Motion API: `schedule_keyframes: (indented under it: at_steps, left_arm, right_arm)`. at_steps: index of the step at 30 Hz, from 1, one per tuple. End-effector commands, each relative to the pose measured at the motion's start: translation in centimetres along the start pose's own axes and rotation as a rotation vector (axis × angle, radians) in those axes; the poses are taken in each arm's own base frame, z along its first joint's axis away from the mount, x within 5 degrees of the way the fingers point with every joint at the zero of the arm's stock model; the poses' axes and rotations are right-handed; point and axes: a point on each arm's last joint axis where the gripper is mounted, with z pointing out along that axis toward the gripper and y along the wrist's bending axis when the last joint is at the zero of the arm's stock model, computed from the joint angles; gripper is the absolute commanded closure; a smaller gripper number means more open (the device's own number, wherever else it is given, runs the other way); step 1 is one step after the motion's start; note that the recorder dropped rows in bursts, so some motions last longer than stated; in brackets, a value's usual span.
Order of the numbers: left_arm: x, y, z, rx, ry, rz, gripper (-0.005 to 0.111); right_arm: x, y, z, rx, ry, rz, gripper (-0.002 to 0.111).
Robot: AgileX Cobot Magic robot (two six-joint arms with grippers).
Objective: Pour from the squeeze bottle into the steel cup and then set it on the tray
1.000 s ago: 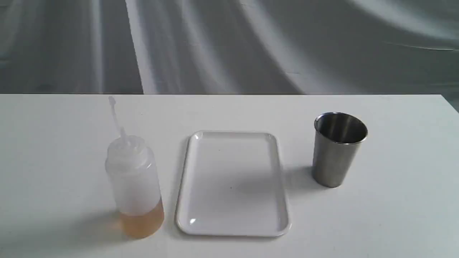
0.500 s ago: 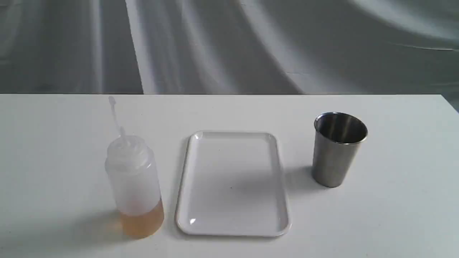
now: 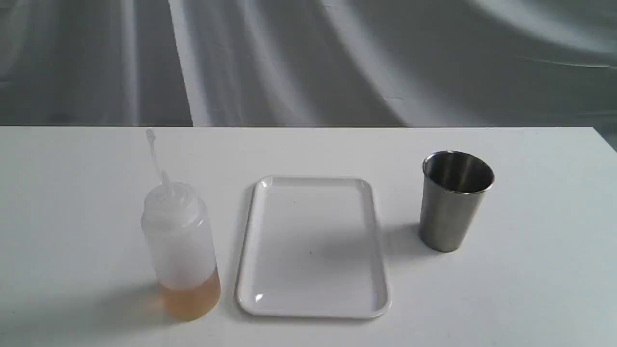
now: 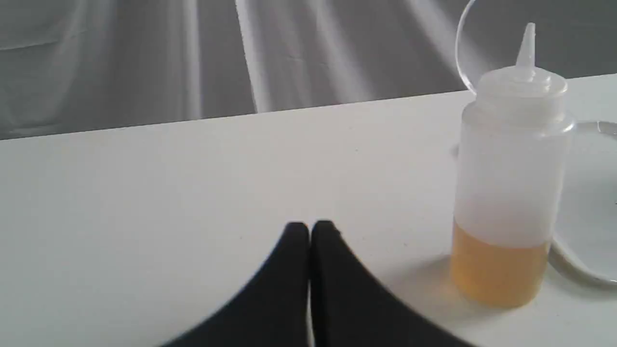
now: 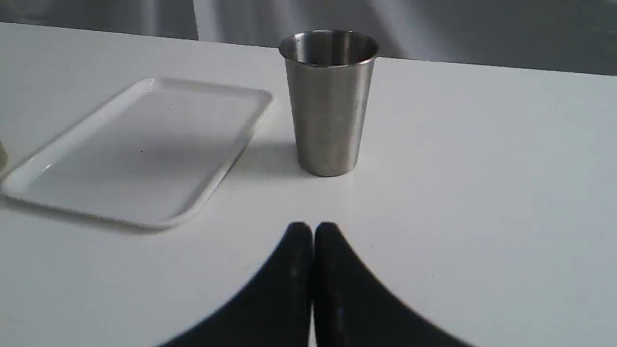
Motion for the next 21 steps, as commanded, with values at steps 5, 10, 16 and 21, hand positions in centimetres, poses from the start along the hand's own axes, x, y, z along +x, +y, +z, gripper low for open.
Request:
schedule_keyframes:
  at_steps: [5,10,16,21]
  left_arm:
    - [0.1,0.0,0.0,0.006,-0.005,-0.004,0.107]
    - [0.1,0.0,0.0,0.006,-0.005,-0.004,0.107]
    - [0.1,0.0,0.0,0.006,-0.005,-0.002,0.107]
    - [0.1,0.0,0.0,0.006,-0.005,-0.002,0.107]
  right_arm:
    - [-2.2,-0.1,-1.1,0.006,-0.026,0.021,0.108]
    - [-5.4,-0.2,-1.7,0.024,-0.04,-0.011,0.108]
    - [-9.8,-0.3,-0.9,0.034,-0.003,-0.034,0.108]
    - [-13.3,-0.2,0.2,0.032,0.005,-0.032,0.108]
